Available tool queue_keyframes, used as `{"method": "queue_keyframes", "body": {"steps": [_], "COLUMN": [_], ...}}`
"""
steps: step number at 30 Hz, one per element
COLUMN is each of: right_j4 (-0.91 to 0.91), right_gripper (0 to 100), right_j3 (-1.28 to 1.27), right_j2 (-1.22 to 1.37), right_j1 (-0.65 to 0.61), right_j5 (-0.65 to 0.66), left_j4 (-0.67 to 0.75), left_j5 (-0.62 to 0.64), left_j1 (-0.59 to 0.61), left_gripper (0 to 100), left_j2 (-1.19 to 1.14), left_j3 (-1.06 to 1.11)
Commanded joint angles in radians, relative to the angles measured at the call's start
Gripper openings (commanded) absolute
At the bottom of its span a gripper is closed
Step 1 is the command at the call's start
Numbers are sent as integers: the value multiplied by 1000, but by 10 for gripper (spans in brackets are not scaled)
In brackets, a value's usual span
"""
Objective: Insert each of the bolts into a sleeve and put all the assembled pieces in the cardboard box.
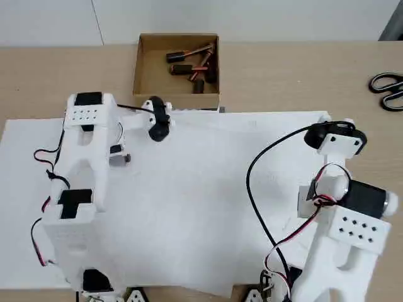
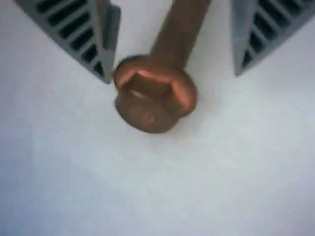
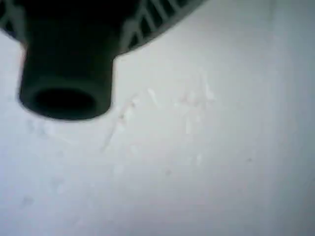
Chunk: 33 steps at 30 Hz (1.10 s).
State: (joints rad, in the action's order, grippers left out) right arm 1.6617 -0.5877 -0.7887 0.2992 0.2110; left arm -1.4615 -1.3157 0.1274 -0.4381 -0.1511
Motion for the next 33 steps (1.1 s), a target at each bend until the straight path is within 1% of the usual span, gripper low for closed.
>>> {"method": "queue_keyframes", "body": {"steps": [1,7,15,20,22,25,30,33], "right_j4": [-18,-18,-18,-18,-18,-18,-18,-18], "right_gripper": [3,3,3,3,3,3,3,3], "right_j3": [5,5,5,5,5,5,5,5], "right_j2": [-13,-13,-13,-13,-13,-13,-13,-15], "right_j1": [4,4,4,4,4,4,4,4], "right_j5": [11,11,11,11,11,11,11,11], "left_j4": [-14,-15,-20,-23,-29,-61,-109,-114], "left_j5": [-110,-110,-107,-103,-87,-71,-69,-69], "left_j1": [5,3,25,38,38,32,31,31], "left_gripper": [152,152,152,148,124,55,4,5], "left_j2": [8,3,-124,-163,-164,-167,-173,-173], "left_j3": [-44,-36,-90,-134,-139,-162,-203,-199]}}
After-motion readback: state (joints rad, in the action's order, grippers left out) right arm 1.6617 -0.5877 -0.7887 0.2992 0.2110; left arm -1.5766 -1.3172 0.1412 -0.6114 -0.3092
